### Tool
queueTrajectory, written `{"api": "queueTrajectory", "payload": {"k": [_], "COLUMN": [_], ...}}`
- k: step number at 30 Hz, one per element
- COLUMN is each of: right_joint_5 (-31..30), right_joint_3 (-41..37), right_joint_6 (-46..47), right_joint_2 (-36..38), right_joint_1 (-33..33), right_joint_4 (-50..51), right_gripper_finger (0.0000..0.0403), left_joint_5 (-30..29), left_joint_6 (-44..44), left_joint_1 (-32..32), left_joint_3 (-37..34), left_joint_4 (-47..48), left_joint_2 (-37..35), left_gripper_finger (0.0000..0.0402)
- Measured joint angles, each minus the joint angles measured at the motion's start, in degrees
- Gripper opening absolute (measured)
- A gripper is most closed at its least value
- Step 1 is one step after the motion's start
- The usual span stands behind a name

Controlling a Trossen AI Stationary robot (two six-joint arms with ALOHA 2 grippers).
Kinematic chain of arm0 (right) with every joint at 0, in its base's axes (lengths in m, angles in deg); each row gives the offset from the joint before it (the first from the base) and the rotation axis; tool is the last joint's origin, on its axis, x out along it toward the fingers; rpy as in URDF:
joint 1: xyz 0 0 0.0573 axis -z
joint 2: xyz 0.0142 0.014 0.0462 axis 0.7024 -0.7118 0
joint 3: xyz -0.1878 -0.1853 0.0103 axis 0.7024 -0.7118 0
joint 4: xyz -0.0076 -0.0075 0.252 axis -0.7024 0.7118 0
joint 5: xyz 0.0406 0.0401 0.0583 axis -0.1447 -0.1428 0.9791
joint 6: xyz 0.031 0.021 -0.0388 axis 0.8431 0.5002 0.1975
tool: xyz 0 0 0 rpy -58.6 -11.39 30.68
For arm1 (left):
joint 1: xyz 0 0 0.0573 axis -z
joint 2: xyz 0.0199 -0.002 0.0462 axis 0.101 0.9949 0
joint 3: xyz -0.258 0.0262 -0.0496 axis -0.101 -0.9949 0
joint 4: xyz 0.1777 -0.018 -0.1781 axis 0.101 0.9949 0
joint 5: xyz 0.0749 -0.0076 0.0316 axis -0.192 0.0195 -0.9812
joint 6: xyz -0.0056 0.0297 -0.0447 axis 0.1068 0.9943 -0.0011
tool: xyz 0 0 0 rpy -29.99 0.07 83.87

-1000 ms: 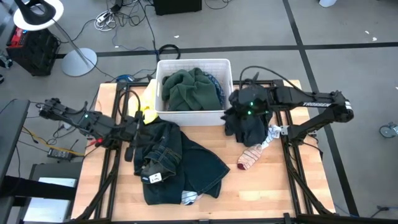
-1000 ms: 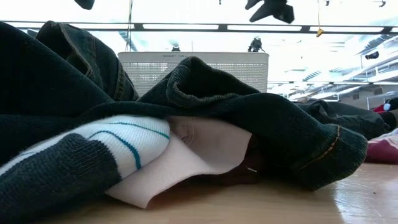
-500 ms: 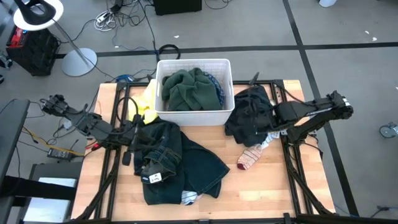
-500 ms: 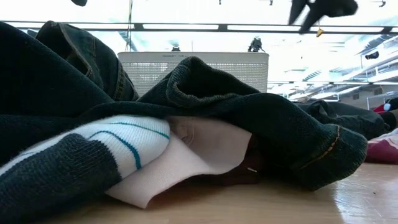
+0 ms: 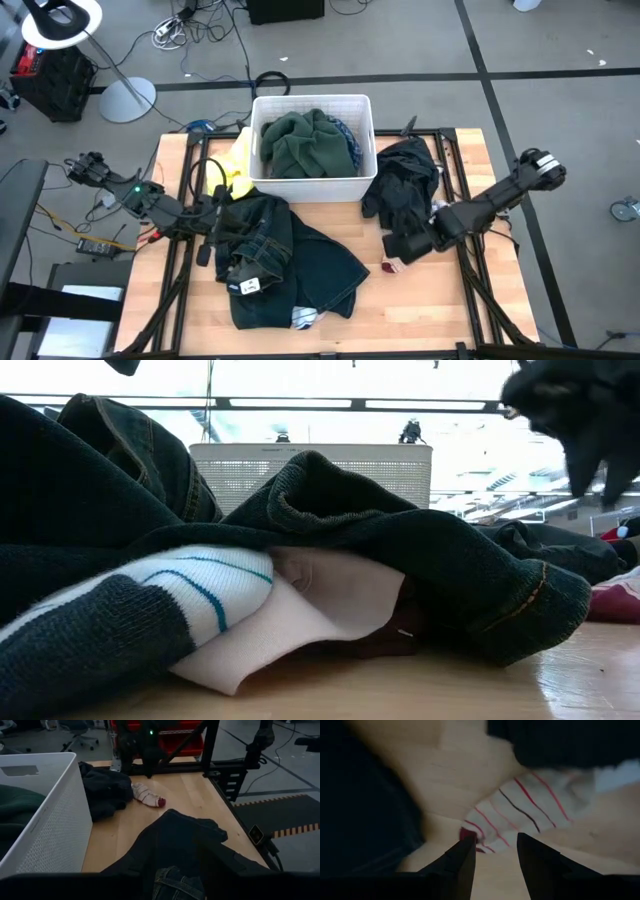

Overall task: Sort clothes
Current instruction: Put the white pink sock into the laundry organizer

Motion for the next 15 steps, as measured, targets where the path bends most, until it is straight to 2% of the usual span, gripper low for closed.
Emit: {"api": "queueTrajectory", "payload": {"k": [6,15], "right_joint_5": [0.3,0.4], "right_joint_3": [-7.7,-15.9], "right_joint_6": [6.8,7.1], "right_joint_2": [0.0,0.0], "right_joint_1": [-4.0,-2.4], "right_joint_4": [-8.0,-16.6], "right_gripper_finger": [0.0144,0.0144], "left_joint_5": [0.0,0.0], "left_joint_6": [0.0,-0.2], "left_joint_1": [0.0,0.0], "left_joint_3": [0.0,0.0], "left_joint_4": [0.0,-0.4], "left_joint_2": [0.0,0.0], "left_gripper_finger": [0.0133,0.0133]}}
